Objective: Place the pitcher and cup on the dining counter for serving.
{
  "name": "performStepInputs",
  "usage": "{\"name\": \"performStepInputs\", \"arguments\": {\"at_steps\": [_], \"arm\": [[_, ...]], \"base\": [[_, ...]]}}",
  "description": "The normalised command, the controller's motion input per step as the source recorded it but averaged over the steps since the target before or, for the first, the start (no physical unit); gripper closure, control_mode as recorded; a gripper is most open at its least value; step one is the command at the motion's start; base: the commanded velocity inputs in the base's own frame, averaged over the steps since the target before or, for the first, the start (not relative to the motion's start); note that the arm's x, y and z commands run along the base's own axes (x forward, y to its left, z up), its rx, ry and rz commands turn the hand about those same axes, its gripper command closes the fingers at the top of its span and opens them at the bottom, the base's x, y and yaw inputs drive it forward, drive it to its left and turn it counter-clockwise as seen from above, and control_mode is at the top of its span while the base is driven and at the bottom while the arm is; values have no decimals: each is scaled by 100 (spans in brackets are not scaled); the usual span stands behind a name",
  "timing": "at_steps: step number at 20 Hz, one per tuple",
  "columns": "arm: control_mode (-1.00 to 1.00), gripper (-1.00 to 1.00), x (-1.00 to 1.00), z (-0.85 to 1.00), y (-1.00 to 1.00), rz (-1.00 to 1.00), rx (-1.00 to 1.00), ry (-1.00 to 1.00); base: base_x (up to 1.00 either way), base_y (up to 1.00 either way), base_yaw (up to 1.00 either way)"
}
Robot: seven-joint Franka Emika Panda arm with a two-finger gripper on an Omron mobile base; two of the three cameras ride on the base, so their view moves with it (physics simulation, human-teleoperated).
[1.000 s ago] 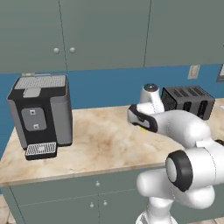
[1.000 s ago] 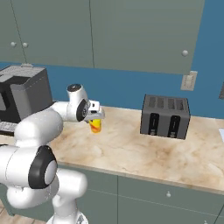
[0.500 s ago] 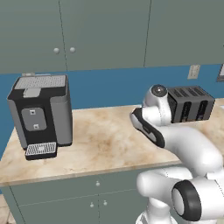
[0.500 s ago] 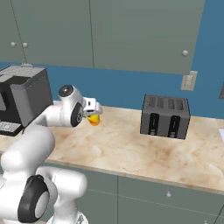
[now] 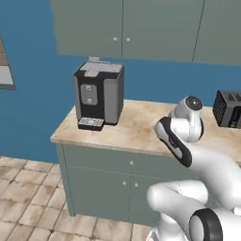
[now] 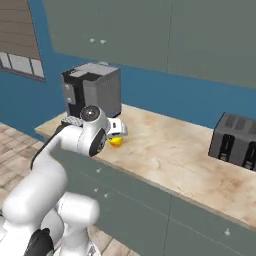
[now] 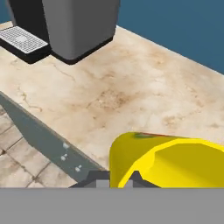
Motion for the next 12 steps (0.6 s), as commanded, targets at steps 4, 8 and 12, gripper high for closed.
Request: {"name": "performStepInputs", "arguments": {"at_steps": [4,8,12], "arm": [[100,100,0,0,0,0,0,0],[100,100,0,0,0,0,0,0],[100,100,0,0,0,0,0,0]], "base": [[-85,-7,89],[-47,0,99],[-17,0,100]]}}
